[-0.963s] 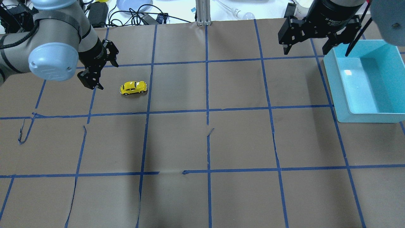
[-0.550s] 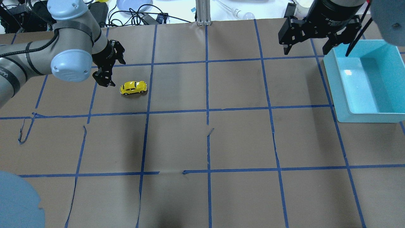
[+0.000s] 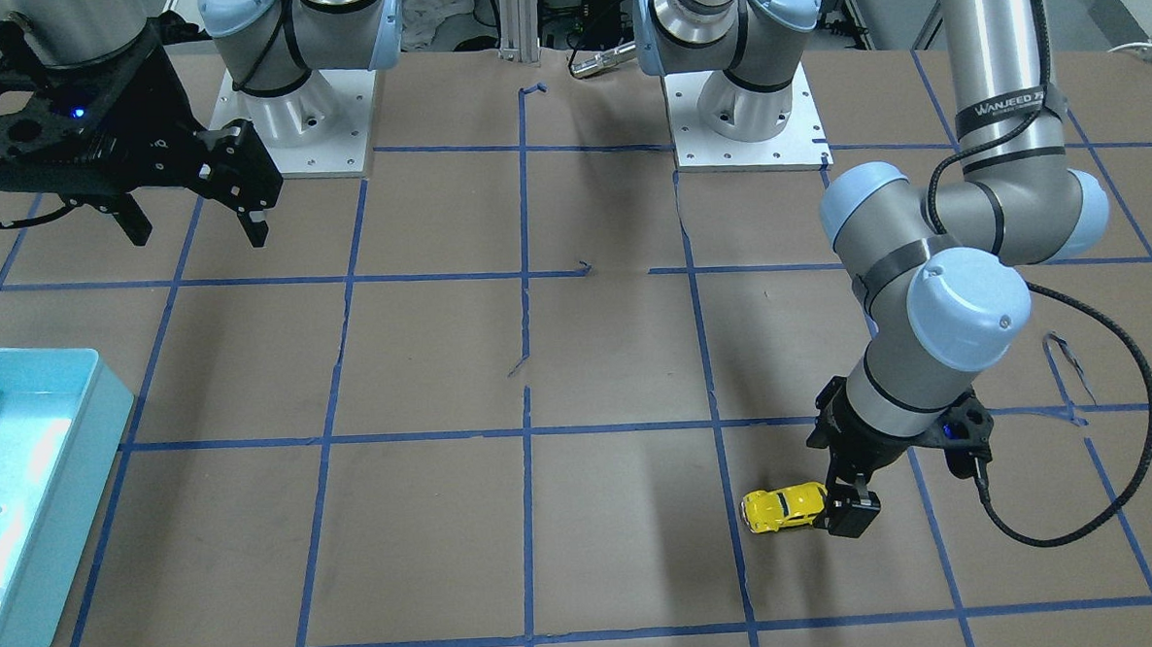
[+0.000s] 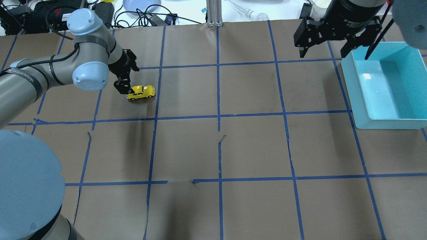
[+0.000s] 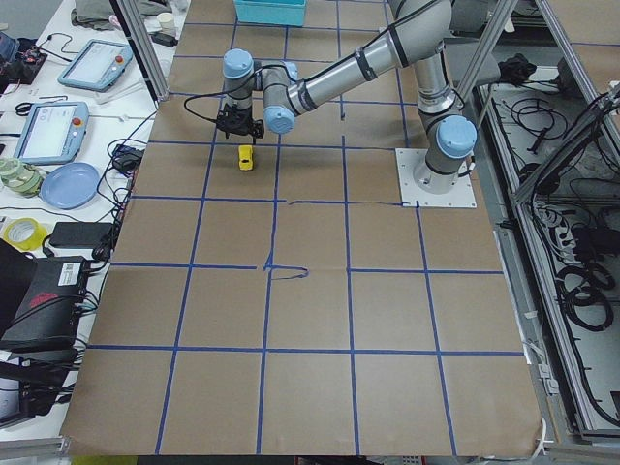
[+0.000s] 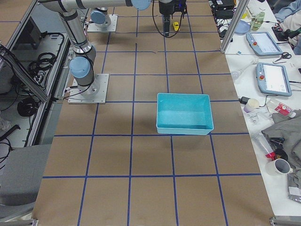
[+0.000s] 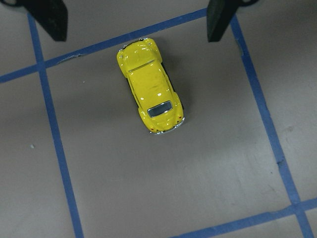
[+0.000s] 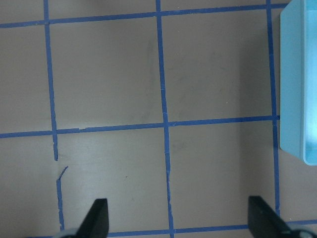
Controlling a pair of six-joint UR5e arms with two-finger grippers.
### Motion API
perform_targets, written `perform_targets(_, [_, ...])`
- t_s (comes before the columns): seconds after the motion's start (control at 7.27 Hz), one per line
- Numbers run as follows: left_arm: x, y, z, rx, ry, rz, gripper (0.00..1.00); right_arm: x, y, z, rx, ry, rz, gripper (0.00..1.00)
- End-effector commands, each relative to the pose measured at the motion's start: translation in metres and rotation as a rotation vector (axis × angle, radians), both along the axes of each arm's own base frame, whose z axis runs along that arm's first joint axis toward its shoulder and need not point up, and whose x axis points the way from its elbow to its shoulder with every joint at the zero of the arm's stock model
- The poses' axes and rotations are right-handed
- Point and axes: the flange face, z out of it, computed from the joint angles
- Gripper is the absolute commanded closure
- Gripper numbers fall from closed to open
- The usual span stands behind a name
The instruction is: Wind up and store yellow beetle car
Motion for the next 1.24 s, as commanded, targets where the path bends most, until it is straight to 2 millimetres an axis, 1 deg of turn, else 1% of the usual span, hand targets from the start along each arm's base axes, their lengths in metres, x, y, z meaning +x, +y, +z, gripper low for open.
perform_targets(0.0, [0.001, -0.001, -0.026, 0.042, 0.005, 0.058, 0.00, 0.000, 0.000, 0.000, 0.001, 0.000, 0.000, 0.00])
perform_targets(0.28, [0.003, 0.000, -0.037, 0.063, 0.001, 0.069, 0.00, 0.001, 0.001, 0.000, 0.000, 0.000, 0.001, 0.00])
perform_targets(0.41, [0.004, -0.001, -0.038, 0.065, 0.001, 0.086, 0.00, 0.001, 0.001, 0.000, 0.000, 0.000, 0.001, 0.00])
perform_targets(0.55, [0.004, 0.000, -0.041, 0.070, 0.000, 0.085, 0.02, 0.001, 0.001, 0.000, 0.000, 0.000, 0.001, 0.00])
perform_targets(0.69, [0.005, -0.002, -0.042, 0.070, 0.000, 0.089, 0.15, 0.001, 0.001, 0.000, 0.001, 0.000, 0.001, 0.00])
perform_targets(0.96, [0.006, -0.003, -0.049, 0.081, -0.001, 0.093, 0.57, 0.000, 0.000, 0.000, 0.001, 0.000, 0.000, 0.00])
perform_targets(1.1, [0.006, -0.004, -0.046, 0.078, 0.001, 0.094, 0.93, 0.001, 0.001, 0.000, 0.000, 0.000, 0.001, 0.00])
